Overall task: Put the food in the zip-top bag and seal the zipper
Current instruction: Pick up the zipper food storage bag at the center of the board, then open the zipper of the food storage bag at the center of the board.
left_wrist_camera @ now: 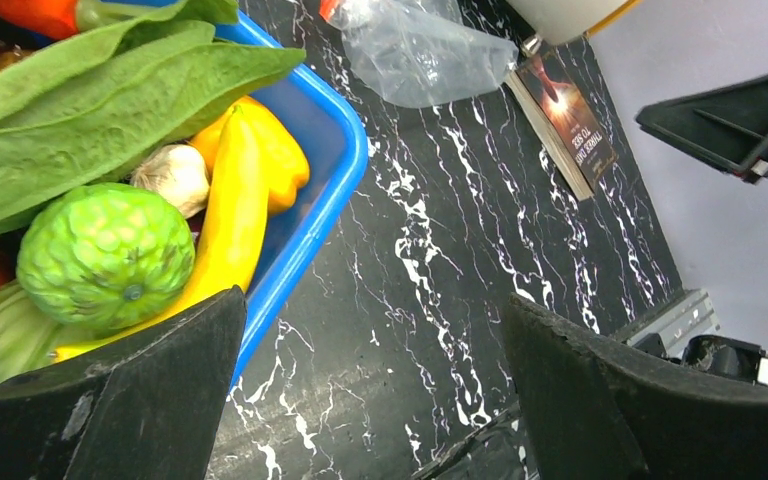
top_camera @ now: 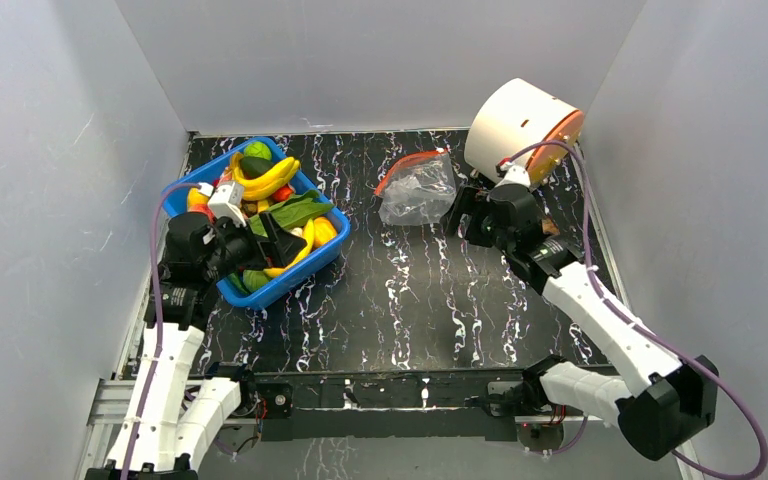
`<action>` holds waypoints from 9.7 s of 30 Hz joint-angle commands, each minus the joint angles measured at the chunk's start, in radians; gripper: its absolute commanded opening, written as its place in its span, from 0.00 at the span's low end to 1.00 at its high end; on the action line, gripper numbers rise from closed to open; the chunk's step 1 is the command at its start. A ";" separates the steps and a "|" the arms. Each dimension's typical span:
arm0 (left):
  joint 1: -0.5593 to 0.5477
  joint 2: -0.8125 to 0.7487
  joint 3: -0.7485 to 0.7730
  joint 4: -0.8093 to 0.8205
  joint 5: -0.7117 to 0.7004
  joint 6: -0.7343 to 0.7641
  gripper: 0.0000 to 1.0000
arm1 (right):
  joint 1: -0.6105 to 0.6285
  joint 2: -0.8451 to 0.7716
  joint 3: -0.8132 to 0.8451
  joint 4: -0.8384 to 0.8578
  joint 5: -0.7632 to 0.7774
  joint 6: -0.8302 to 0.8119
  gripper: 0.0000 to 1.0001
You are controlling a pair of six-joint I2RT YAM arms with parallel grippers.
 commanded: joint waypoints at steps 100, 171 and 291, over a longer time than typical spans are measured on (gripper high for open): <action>-0.254 -0.116 -0.168 0.379 0.459 0.865 0.58 | -0.004 -0.063 0.070 0.093 -1.198 -0.187 0.00; -0.426 0.184 0.110 0.307 -0.476 -0.408 0.00 | -0.254 -0.183 0.194 -0.126 -0.518 0.066 0.76; -0.433 0.159 0.125 0.149 -0.274 -0.115 0.75 | 0.526 0.163 0.470 -0.470 0.717 0.053 0.00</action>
